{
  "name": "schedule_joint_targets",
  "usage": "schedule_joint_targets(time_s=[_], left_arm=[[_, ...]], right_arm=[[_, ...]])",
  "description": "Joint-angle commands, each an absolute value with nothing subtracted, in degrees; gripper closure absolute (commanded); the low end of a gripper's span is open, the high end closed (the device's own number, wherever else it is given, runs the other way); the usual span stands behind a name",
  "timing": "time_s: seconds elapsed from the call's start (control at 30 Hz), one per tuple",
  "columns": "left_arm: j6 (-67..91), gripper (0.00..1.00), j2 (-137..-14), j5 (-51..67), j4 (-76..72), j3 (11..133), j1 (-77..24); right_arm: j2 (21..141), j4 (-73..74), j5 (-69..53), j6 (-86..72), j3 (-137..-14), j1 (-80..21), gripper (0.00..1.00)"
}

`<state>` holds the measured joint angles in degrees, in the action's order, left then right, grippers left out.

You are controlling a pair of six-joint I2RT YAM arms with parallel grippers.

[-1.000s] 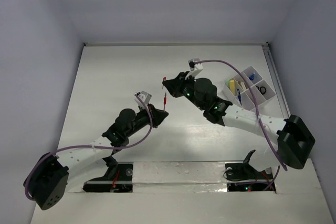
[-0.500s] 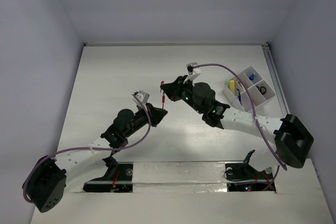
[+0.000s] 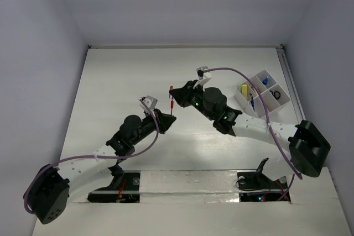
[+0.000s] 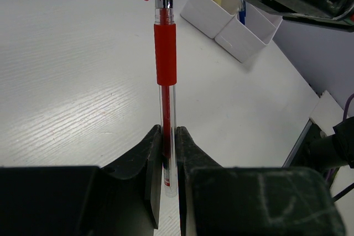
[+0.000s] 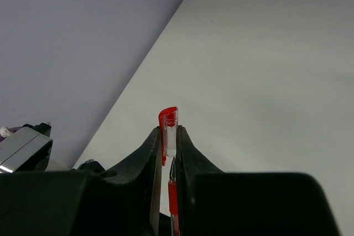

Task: Sort the stationery into containers
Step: Close the pen cap on the pen.

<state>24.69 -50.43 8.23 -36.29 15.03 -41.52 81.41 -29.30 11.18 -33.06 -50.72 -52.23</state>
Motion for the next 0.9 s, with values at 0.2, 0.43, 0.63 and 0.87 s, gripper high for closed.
schedule_joint_targets(time_s=[0.2, 0.43, 0.63, 0.87], left_arm=[[24.4, 1.0, -49.3, 7.4, -38.5, 16.9, -41.4], [24.4, 1.0, -49.0, 7.4, -38.5, 16.8, -41.4], [24.4, 1.0, -49.5, 8.0, -38.8, 16.9, -41.4], [24.4, 1.0, -49.7, 8.6, -39.0, 17.0, -41.4]], right_arm=[[79.7, -33.7, 11.9, -33.0, -49.4, -52.8, 1.0], [79.5, -33.6, 12.3, -32.8, -49.2, -52.8, 1.0], [78.2, -33.0, 13.2, -31.6, -49.2, -52.8, 1.0], [78.4, -31.8, 13.0, -30.9, -50.4, -52.8, 1.0]])
